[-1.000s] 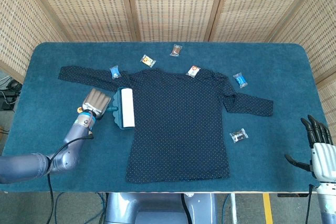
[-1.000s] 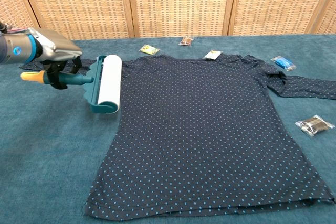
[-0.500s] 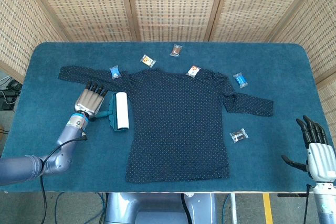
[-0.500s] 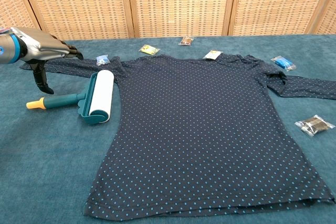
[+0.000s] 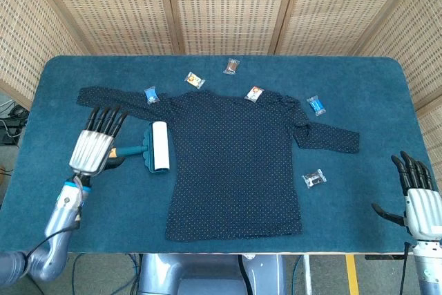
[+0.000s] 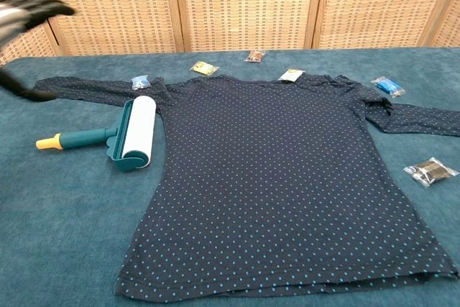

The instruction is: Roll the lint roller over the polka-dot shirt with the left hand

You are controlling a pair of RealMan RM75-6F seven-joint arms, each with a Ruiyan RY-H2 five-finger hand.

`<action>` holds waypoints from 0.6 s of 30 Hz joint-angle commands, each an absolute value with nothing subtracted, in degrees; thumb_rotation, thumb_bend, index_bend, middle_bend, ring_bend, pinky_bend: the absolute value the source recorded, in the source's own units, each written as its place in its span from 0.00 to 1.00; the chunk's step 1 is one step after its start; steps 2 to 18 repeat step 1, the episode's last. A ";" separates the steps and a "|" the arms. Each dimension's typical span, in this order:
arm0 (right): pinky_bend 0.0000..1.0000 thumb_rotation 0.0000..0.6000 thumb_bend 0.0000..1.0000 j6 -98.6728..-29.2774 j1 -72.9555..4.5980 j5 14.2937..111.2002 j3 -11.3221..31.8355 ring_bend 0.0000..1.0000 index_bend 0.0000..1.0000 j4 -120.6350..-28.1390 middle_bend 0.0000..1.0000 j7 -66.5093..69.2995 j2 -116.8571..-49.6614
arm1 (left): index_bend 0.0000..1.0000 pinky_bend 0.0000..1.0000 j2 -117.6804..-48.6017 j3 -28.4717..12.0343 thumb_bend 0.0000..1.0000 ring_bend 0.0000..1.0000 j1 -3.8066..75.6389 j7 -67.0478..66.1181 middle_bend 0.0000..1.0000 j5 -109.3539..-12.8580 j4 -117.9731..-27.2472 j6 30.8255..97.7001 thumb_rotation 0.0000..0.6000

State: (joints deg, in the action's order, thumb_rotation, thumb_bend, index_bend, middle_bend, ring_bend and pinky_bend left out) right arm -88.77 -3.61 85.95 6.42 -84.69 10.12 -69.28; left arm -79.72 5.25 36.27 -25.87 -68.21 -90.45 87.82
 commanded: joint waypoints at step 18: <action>0.00 1.00 0.17 -89.28 -3.44 86.16 6.47 0.00 0.02 -85.04 0.00 9.62 -69.20 | 0.00 0.00 -81.32 8.80 0.19 0.00 28.02 -19.99 0.00 -74.12 -92.28 95.14 1.00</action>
